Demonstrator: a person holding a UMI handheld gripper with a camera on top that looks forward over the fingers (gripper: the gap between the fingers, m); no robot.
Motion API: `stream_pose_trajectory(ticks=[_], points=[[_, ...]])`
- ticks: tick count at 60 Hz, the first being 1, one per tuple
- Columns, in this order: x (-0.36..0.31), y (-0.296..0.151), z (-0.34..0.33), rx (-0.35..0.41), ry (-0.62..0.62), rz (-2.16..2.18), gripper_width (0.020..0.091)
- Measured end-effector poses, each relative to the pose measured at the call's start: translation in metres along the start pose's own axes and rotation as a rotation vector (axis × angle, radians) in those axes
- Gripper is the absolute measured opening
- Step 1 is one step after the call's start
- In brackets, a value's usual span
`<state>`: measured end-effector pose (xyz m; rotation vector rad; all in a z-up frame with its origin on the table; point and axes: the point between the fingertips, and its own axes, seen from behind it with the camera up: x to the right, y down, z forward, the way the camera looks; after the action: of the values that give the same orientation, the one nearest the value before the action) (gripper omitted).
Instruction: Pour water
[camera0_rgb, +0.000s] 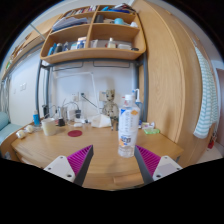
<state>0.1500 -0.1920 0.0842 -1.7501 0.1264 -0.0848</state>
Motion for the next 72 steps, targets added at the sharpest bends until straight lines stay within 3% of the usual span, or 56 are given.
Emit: stream_pose_trajectory(ticks=[7,26,34,37,40,45,54,72], points=[[0.045,0.001,0.026,-0.009,0.036,0.021,0.0855],[0.066,-0.038,0.102,0.085,0.038,-0.051,0.0851],[0.062,-0.042,0.122,0.105,0.024,-0.044,0.0735],[0.058,-0.043,0.124,0.098,0.01,-0.037,0.0667],[0.053,-0.044,0.126,0.108,-0.005,-0.025,0.055],[0.056,-0.046,0.126,0.122,0.015,-0.042,0.0527],[0.053,-0.05,0.128,0.165,0.017,-0.063,0.0401],[0.044,-0.056,0.132,0.149,0.036,-0.158,0.0382]])
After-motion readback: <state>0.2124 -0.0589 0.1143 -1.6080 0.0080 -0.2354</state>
